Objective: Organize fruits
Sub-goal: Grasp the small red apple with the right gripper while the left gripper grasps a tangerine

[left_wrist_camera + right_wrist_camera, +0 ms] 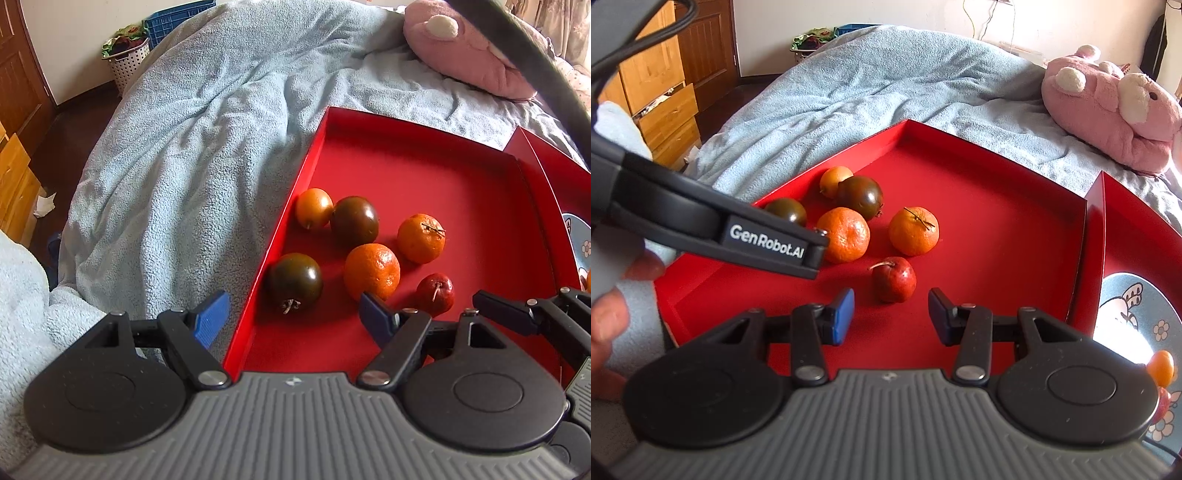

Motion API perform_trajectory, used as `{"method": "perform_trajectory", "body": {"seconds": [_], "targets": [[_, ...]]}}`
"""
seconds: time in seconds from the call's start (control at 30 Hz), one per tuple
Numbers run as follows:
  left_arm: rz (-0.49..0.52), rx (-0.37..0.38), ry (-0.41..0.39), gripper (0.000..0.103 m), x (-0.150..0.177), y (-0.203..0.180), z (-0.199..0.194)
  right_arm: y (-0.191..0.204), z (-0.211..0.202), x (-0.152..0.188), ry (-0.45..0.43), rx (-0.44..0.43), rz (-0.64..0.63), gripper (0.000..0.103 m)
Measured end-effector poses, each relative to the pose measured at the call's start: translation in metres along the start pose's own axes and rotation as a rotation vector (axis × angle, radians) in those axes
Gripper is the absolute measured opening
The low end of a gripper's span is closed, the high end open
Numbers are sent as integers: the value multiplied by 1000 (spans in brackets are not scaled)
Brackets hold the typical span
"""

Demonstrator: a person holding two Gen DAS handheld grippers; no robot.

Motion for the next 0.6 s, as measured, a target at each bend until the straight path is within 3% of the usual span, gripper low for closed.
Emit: {"method": "perform_trajectory", "body": {"seconds": [0.57, 0.6], "targets": [[-74, 80, -13, 81, -1, 3, -4, -2, 22, -5, -18, -8, -14, 46], [-72, 81, -15, 81, -2, 2, -5, -1, 23, -5, -19, -9, -22, 35]]}}
Point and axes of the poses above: each gripper's, at about its wrist camera, not at the fingertips, and z roughly the way its jaws point, y to its left, x to its underside, the point moved 9 cm from there along z, roughly the way its jaws point, and after that the axes turned 13 degrees about -y, right-handed, at the moved point
